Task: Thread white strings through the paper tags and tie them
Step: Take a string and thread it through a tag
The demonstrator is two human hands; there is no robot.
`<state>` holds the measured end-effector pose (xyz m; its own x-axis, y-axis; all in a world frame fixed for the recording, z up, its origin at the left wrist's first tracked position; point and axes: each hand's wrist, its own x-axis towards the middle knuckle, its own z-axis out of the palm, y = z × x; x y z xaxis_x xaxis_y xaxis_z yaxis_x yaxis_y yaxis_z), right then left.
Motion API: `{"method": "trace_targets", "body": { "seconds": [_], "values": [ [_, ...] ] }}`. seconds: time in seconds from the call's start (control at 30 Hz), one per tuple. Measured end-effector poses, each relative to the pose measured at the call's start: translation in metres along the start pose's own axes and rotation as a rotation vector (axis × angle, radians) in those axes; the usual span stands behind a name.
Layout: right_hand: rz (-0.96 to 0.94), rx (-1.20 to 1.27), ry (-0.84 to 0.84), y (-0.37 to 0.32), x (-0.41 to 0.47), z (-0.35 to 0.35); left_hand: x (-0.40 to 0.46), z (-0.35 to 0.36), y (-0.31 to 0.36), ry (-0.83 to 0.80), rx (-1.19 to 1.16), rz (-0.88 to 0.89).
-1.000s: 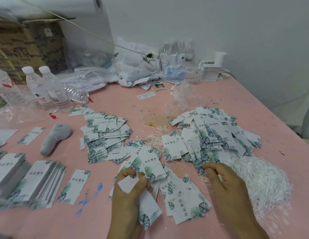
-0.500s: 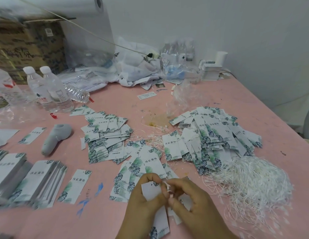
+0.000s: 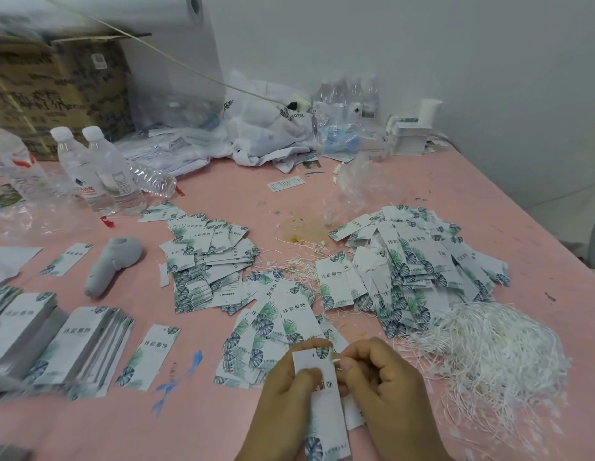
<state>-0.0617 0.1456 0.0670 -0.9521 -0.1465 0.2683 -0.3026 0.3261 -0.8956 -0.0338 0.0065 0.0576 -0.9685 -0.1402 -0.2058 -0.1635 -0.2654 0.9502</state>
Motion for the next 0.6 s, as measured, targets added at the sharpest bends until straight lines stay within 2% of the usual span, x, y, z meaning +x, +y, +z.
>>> {"method": "trace_targets", "body": {
  "seconds": [0.1,0.33,0.6],
  "values": [
    [-0.099,-0.113,0.051,-0.0028,-0.0009,0.0058,-0.0008,0.0016,-0.0025,-0.017,0.138,0.036],
    [-0.088,-0.161,0.080,-0.0029,0.0008,0.0088,-0.0042,0.0051,-0.0007,0.011,0.035,0.073],
    [-0.127,-0.190,0.133,-0.0014,0.0019,0.0109,-0.0031,0.0031,-0.0018,0.067,0.049,0.150]
  ]
}}
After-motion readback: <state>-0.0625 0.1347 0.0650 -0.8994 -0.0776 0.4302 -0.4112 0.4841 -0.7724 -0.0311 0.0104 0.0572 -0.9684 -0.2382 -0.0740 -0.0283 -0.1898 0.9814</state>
